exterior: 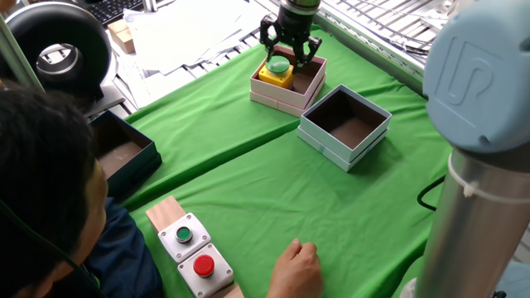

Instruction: Move an object from one box to another

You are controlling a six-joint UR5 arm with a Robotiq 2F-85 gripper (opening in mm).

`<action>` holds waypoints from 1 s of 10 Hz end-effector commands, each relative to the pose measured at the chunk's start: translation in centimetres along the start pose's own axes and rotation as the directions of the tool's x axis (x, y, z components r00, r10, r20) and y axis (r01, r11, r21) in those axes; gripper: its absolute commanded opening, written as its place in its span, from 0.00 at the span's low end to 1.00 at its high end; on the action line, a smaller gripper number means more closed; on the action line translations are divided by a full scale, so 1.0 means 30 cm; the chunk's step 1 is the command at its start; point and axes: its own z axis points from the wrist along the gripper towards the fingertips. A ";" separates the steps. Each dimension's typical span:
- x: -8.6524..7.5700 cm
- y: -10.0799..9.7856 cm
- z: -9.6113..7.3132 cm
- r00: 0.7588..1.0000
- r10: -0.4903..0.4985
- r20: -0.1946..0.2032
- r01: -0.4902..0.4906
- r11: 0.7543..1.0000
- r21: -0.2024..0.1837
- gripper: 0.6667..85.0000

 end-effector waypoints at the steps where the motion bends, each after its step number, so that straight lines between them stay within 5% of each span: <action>1: -0.012 0.050 -0.085 0.967 0.255 -0.020 -0.255 0.967 -0.014 0.39; 3: -0.019 0.070 -0.145 0.893 0.448 -0.043 -0.449 0.894 0.007 0.07; 4: -0.023 0.097 -0.168 0.832 0.552 -0.058 -0.552 0.834 0.006 0.00; 7: -0.024 0.125 -0.215 0.565 0.823 -0.055 -0.821 0.567 0.061 0.00; 9: -0.085 0.159 -0.220 0.323 0.945 -0.049 -0.946 0.324 0.020 0.00; 10: -0.079 0.166 -0.220 0.260 0.964 -0.056 -0.965 0.262 0.028 0.00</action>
